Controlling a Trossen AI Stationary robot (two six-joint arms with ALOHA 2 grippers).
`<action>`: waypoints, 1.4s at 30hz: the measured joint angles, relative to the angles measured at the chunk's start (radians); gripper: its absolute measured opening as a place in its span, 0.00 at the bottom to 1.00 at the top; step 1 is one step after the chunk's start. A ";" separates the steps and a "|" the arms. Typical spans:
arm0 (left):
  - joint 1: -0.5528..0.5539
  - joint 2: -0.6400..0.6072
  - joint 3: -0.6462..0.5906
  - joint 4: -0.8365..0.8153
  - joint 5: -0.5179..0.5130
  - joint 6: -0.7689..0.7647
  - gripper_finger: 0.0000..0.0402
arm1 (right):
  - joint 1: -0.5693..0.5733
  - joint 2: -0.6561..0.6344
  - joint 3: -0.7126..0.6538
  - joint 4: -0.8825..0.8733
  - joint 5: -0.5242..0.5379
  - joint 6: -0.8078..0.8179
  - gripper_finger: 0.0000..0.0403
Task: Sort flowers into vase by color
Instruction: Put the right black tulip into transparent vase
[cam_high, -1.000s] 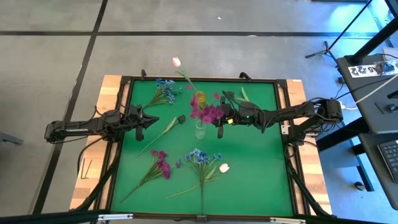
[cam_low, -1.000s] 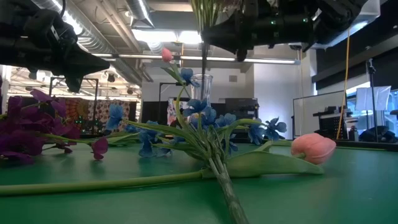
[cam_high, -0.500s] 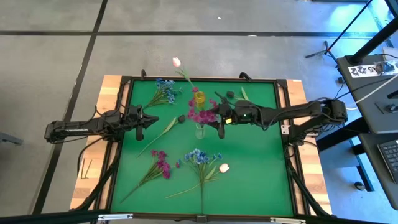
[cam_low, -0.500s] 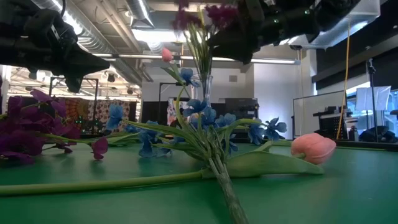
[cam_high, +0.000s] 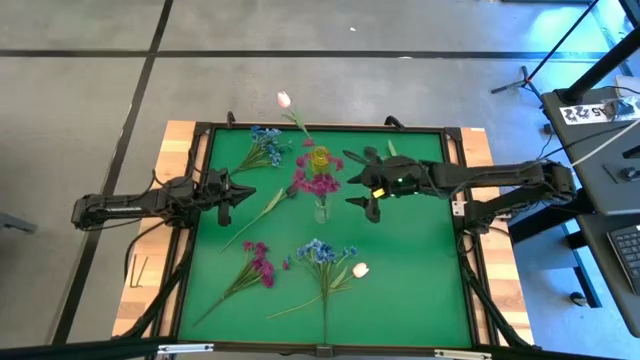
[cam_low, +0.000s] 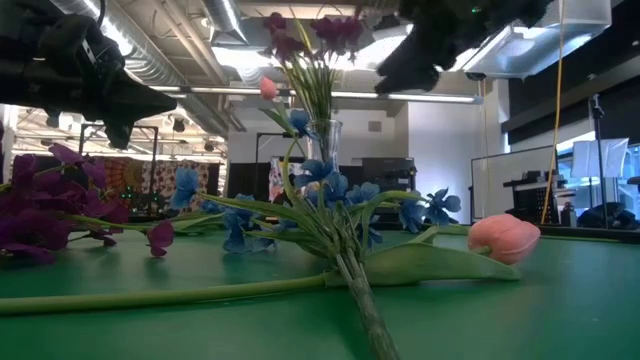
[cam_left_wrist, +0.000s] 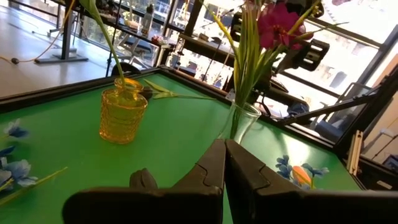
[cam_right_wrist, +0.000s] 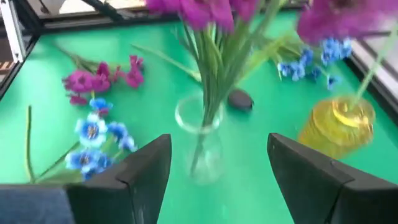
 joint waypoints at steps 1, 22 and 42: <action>0.000 0.000 0.000 0.000 -0.001 0.000 0.00 | 0.000 -0.017 0.000 -0.041 0.019 0.003 0.66; 0.000 0.000 0.000 -0.001 0.000 0.001 0.00 | -0.470 -0.045 -0.164 -0.437 0.196 0.268 0.66; 0.000 0.000 0.000 -0.002 0.001 -0.001 0.00 | -0.677 0.270 -0.176 -0.250 0.126 0.085 0.66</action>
